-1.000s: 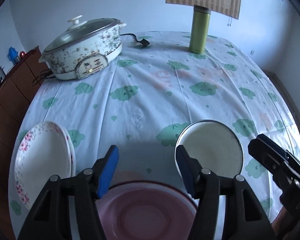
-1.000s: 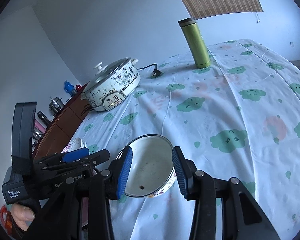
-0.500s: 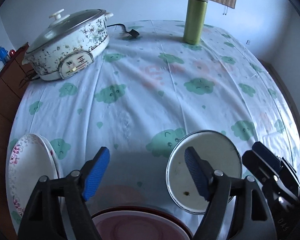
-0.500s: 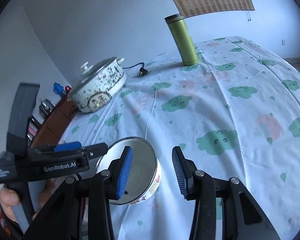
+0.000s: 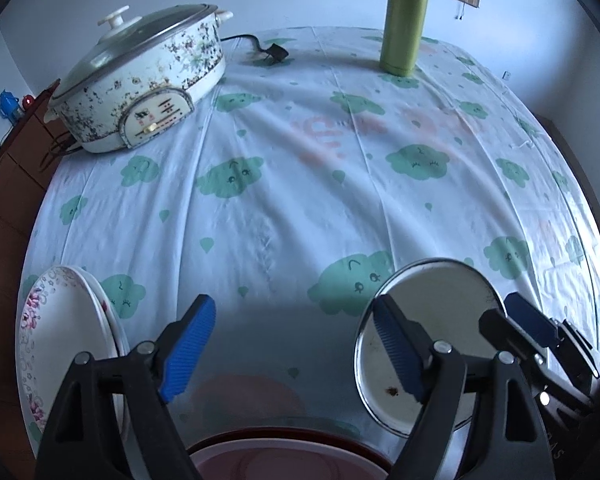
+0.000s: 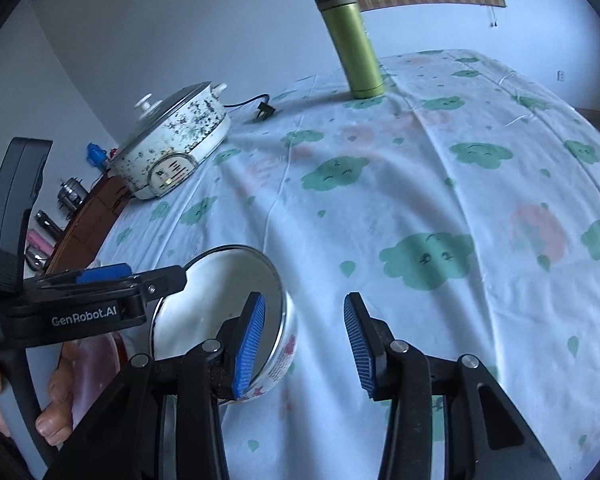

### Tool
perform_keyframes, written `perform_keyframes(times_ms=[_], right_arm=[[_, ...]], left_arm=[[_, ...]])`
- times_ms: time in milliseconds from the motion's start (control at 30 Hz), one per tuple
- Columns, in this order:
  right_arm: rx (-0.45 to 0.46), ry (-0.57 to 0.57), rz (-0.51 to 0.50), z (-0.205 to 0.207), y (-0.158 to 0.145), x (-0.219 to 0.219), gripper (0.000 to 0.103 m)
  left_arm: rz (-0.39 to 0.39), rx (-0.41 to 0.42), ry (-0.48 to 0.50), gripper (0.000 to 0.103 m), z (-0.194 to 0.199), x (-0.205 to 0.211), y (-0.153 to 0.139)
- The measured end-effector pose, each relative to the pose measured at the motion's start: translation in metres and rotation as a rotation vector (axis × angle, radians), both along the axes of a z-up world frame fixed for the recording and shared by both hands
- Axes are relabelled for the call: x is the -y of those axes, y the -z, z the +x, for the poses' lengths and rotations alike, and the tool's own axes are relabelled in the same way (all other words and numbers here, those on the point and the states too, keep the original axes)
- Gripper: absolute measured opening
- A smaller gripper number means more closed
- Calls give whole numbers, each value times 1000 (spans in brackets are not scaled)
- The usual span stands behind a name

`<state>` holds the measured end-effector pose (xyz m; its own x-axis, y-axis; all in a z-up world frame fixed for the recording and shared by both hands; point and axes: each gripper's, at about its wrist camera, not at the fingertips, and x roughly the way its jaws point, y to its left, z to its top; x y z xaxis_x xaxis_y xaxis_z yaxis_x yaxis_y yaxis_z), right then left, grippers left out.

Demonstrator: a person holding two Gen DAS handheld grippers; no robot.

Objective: Organize plates and bowls
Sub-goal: 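Move both open grippers to the white enamel bowl, then close both grippers on the white enamel bowl rim and lift it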

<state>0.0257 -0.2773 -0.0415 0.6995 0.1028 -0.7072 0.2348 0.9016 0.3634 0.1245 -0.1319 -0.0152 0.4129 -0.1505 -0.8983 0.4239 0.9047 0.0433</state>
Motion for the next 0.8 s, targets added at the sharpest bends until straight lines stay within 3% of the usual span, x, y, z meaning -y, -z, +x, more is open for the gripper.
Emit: perform_keyframes(times_ms=[167,233,333,400,533,567,633,800], right_arm=[[-27,-32,14,3,6,-4,44],[-43,-43,27,4,9,-6,36],[-44,-65,30,4,9,-9,31],[-41,-72,25,4,8,-11,27],[-41,-76,16,3,8,-13,19],[-40,-75,10,3,7,-13,18],[-40,-74,15,3,8,-12,10],[-38,-42,81,1,8,0,7]], left_arm=[[-2,-19,21,81,-3,3,3],[2,-30,21,78,-3,4,6],[-28,-64,30,59,-2,4,10],[-48,-95,51,39,-4,6,13],[-43,-123,96,23,-13,16,20],[-54,-139,107,11,-15,18,22],[-74,-162,109,9,-18,19,23],[-138,-141,106,8,-21,15,10]])
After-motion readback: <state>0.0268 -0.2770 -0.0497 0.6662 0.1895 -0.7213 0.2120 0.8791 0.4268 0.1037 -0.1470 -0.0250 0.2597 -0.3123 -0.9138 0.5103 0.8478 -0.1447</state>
